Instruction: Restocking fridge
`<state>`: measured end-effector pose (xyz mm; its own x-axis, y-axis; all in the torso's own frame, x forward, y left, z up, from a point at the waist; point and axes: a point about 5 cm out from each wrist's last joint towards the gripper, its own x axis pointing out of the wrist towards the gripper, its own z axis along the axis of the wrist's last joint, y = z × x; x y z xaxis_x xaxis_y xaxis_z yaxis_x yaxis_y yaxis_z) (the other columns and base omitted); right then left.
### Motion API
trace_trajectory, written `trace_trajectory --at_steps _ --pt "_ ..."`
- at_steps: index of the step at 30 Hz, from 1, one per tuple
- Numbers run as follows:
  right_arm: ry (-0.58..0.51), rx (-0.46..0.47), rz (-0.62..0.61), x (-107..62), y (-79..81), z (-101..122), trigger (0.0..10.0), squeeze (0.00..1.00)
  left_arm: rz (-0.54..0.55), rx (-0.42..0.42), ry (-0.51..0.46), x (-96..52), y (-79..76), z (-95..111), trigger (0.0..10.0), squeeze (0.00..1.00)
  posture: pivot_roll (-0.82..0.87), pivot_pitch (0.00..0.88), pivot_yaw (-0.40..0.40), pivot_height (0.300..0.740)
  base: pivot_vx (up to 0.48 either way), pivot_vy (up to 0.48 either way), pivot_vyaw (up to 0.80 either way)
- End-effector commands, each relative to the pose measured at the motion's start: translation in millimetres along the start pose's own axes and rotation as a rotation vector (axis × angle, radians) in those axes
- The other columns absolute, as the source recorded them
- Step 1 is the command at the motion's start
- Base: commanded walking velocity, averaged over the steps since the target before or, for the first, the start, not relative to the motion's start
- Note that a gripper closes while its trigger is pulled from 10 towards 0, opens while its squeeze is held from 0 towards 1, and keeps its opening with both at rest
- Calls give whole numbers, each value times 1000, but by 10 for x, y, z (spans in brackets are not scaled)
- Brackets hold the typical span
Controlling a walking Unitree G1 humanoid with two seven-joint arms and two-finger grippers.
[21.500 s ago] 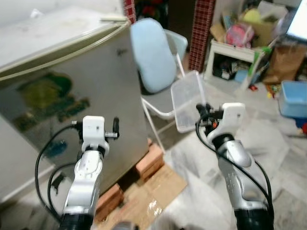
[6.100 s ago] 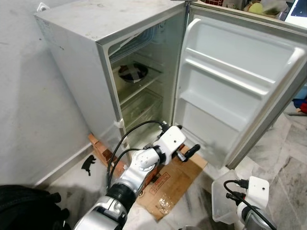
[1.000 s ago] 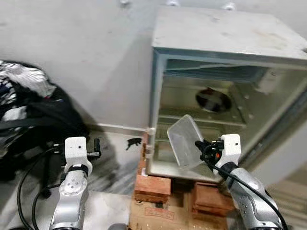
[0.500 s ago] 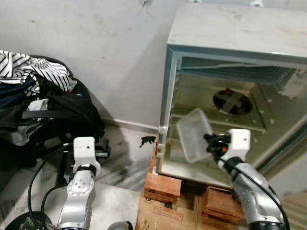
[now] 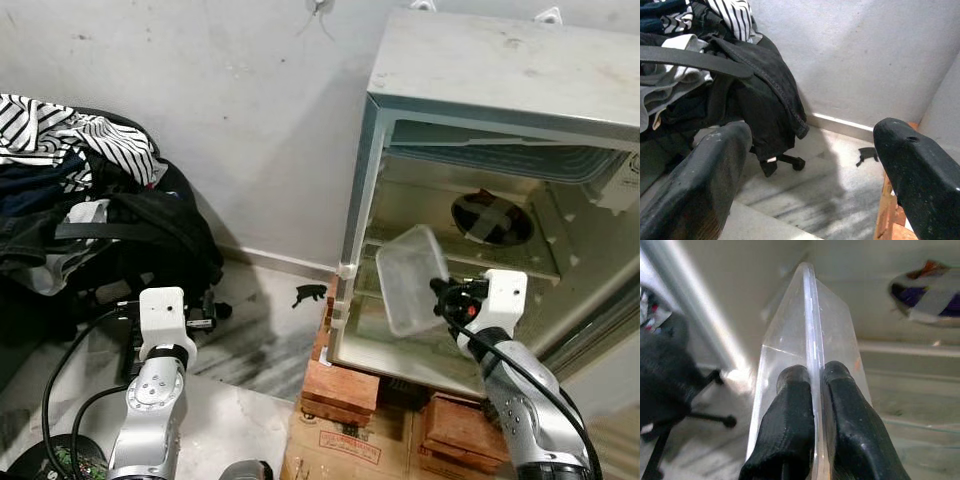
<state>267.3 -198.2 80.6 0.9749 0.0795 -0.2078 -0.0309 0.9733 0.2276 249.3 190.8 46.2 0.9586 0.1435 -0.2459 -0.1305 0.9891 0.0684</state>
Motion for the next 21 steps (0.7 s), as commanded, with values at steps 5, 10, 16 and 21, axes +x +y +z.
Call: trace_trajectory --at_steps 5,10,16,21 --pt "-52 95 -36 162 106 100 10000 0 -1 1 -21 -32 57 68 10000 0 -12 12 -4 740 0 0 0" --pt "-71 156 -52 300 178 176 10000 0 1 0 -12 -58 82 93 10000 0 10 31 -3 740 0 0 0" --pt "-63 225 -97 485 202 218 10000 0 6 2 0 -168 128 135 10000 0 53 74 -11 740 0 0 0" --pt "-58 257 -109 580 216 237 10000 0 -2 -2 -5 -268 169 160 10000 0 77 100 -24 740 0 0 0"
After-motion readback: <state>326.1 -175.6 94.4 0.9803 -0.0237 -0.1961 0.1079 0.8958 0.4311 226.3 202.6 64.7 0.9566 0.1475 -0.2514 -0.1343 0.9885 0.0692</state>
